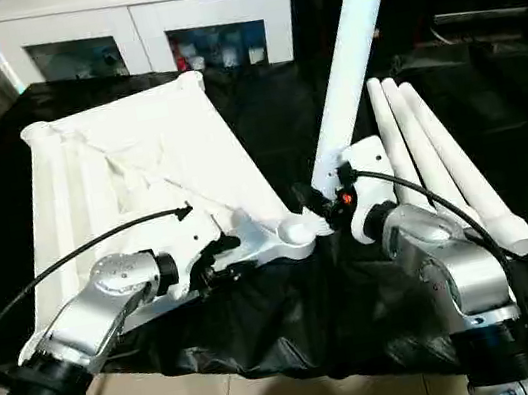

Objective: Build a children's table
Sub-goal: Pick table leg, then insert table leg to table base

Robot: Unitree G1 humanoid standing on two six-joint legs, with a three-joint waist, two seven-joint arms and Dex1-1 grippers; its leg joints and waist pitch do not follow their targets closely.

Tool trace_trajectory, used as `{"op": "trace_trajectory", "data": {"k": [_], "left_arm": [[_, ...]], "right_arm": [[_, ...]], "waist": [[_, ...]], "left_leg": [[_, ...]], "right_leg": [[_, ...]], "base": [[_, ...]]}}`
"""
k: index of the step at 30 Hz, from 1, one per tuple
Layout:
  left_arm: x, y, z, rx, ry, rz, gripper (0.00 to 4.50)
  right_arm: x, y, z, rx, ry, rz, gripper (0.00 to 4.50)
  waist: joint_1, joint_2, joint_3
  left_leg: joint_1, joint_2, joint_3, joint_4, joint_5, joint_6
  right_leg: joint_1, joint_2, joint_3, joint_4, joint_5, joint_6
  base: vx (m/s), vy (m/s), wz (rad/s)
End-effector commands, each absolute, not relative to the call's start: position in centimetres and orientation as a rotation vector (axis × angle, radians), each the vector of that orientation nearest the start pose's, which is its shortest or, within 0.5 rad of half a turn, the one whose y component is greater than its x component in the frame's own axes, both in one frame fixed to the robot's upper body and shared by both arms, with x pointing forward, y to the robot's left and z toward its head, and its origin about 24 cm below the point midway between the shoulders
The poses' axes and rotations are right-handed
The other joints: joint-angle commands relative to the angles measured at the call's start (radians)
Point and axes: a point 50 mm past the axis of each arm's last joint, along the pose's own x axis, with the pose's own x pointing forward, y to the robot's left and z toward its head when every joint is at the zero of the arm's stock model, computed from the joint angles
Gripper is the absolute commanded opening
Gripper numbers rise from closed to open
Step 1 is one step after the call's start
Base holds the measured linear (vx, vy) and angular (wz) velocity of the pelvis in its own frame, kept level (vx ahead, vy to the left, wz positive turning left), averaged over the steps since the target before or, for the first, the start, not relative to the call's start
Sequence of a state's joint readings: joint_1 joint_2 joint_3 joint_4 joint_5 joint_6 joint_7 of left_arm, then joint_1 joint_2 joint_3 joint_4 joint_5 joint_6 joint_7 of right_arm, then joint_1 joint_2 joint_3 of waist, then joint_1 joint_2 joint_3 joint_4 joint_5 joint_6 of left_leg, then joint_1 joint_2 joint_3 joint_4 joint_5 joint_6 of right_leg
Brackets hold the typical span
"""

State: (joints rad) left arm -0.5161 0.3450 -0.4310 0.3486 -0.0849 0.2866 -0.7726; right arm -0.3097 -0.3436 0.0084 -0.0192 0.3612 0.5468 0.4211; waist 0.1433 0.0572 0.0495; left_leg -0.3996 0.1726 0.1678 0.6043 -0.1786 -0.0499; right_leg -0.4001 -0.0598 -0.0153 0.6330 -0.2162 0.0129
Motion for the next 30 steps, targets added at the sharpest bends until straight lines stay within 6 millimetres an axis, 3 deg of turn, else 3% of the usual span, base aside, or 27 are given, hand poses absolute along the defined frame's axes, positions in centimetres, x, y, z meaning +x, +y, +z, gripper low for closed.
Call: {"op": "trace_trajectory", "data": {"k": [1, 12, 20, 21, 23, 24, 25, 30], "left_arm": [[31.1, 10.2, 4.9, 0.382, 0.407, -1.065, 1.77], [30.7, 10.4, 4.5, 0.372, 0.459, -1.136, 0.88], [30.6, 10.3, 4.3, 0.362, 0.477, -1.158, 0.28], [30.6, 10.2, 4.3, 0.356, 0.476, -1.161, 0.28], [30.5, 10.1, 4.3, 0.346, 0.473, -1.165, 0.05], [30.5, 10.1, 4.3, 0.346, 0.471, -1.166, 0.01], [30.5, 9.9, 4.5, 0.338, 0.454, -1.179, 0.01], [30.2, 9.4, 4.8, 0.326, 0.412, -1.228, 0.00]], "right_arm": [[29.8, -16.5, 9.5, 0.041, 0.222, 0.537, 1.91], [29.9, -16.5, 9.5, 0.018, 0.230, 0.563, 1.91], [29.8, -15.0, 9.8, 0.001, 0.269, 0.723, 1.91], [29.9, -14.9, 9.9, 0.001, 0.272, 0.729, 1.91], [30.1, -14.9, 10.0, -0.001, 0.277, 0.739, 1.91], [30.2, -14.9, 10.0, -0.002, 0.278, 0.739, 1.91], [30.3, -14.8, 10.0, -0.008, 0.286, 0.746, 1.91], [30.6, -14.6, 9.6, -0.021, 0.305, 0.755, 1.91]], "waist": [[-0.001, -0.006, -0.076], [0.000, -0.008, -0.077], [-0.001, -0.006, -0.076], [-0.002, -0.013, -0.076], [-0.001, -0.009, -0.076], [-0.001, -0.009, -0.076], [-0.001, -0.018, -0.076], [0.000, -0.016, -0.078]], "left_leg": [[0.023, 0.040, -0.015, -0.060, -0.099, -0.008], [0.022, 0.041, -0.015, -0.058, -0.089, 0.004], [0.023, 0.043, -0.016, -0.058, -0.099, 0.012], [0.022, 0.042, -0.014, -0.058, -0.098, 0.012], [0.023, 0.043, -0.014, -0.058, -0.097, 0.013], [0.022, 0.043, -0.015, -0.058, -0.097, 0.012], [0.022, 0.043, -0.014, -0.058, -0.085, 0.017], [0.020, 0.042, -0.012, -0.055, -0.063, 0.026]], "right_leg": [[0.050, -0.067, 0.028, -0.058, 0.057, -0.205], [0.050, -0.069, 0.029, -0.056, 0.067, -0.213], [0.050, -0.069, 0.028, -0.058, 0.050, -0.221], [0.051, -0.069, 0.029, -0.059, 0.046, -0.221], [0.049, -0.069, 0.029, -0.058, 0.033, -0.222], [0.049, -0.070, 0.029, -0.058, 0.030, -0.221], [0.050, -0.070, 0.029, -0.057, 0.035, -0.221], [0.049, -0.071, 0.029, -0.055, 0.051, -0.226]], "base": [[0.000, 0.000, 0.00], [0.000, 0.000, 0.00], [0.000, 0.000, 0.00], [0.000, 0.000, 0.00], [0.000, 0.000, 0.00], [0.000, 0.000, 0.00], [0.000, 0.000, 0.00], [0.000, 0.000, 0.00]]}}
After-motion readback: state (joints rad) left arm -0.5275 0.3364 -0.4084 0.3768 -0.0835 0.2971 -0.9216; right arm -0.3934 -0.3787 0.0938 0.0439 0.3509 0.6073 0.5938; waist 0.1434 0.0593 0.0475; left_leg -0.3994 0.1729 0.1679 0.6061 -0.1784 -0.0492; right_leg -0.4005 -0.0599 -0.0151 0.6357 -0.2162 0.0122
